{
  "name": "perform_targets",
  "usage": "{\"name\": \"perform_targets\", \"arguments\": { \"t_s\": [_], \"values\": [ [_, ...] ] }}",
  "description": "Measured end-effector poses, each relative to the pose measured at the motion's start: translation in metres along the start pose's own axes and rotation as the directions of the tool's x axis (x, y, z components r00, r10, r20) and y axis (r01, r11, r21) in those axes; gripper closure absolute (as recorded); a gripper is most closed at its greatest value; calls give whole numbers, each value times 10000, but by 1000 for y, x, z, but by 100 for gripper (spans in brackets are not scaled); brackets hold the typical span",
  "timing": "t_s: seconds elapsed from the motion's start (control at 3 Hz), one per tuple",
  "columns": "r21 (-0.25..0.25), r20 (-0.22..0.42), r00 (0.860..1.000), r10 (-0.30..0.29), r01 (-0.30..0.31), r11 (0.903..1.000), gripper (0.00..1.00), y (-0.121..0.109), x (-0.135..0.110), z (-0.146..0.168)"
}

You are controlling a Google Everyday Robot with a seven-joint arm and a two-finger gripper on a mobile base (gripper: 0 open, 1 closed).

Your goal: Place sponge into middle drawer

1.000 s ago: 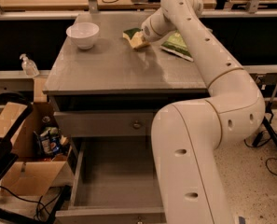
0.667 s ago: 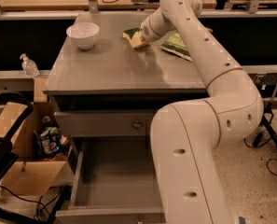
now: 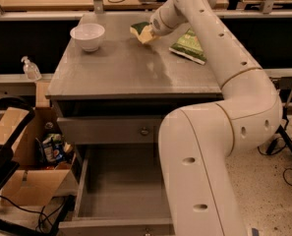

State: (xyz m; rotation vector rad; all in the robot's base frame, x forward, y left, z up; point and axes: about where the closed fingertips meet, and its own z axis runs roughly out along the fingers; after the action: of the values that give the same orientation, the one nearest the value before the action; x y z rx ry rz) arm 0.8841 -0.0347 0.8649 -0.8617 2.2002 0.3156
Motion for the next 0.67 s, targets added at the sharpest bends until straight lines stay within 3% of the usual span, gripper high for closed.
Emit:
{"name": "perform_targets", "arguments": {
  "t_s": [0.33,0.67],
  "values": [
    [307,365,9990,-241,229,9993,100,-14,-7,-45],
    [261,744,9967,-336,317,9992,100,-21,2,-98]
  ]
}}
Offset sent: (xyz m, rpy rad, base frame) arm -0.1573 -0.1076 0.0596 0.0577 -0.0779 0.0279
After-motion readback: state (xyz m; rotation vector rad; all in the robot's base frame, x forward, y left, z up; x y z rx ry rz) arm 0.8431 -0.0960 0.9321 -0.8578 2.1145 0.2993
